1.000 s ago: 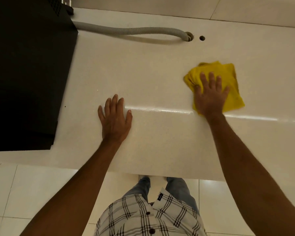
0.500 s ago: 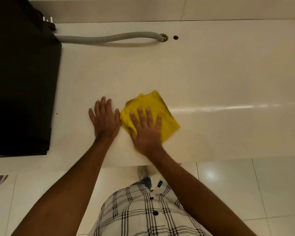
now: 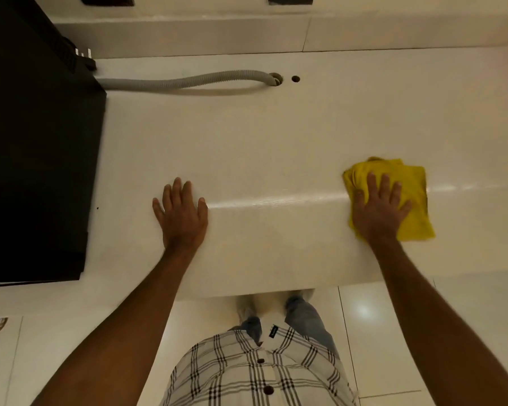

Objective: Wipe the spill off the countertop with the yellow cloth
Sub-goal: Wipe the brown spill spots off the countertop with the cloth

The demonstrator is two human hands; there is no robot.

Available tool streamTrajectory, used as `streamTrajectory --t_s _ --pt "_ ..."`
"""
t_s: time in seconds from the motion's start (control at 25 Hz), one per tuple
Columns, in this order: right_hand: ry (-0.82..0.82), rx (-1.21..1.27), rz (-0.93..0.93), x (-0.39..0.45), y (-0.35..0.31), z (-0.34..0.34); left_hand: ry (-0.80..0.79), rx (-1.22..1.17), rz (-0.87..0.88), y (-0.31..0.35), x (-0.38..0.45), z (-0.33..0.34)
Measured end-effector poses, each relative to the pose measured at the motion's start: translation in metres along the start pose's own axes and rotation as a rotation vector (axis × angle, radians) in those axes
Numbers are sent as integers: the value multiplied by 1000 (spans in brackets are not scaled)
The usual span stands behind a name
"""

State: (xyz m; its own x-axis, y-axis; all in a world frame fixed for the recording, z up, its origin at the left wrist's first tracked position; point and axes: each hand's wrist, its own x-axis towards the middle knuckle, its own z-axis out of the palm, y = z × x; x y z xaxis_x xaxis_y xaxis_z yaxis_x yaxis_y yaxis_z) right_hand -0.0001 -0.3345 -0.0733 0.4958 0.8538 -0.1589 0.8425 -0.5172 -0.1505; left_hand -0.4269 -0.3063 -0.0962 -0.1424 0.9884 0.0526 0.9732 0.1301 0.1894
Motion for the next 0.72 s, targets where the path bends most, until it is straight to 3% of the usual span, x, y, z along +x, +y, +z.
streamTrajectory --t_s 0.16,0.32,0.56,0.72 --pt "38 43 25 63 -60 0 24 25 5 -1 0 2" --pt "-3 50 -64 97 -134 11 41 33 4 0 0 3" --pt "-56 -6 -429 59 -255 40 43 49 -4 -1 3 4" --pt "-80 -18 -691 -16 -266 56 39 60 -13 0 2 3"
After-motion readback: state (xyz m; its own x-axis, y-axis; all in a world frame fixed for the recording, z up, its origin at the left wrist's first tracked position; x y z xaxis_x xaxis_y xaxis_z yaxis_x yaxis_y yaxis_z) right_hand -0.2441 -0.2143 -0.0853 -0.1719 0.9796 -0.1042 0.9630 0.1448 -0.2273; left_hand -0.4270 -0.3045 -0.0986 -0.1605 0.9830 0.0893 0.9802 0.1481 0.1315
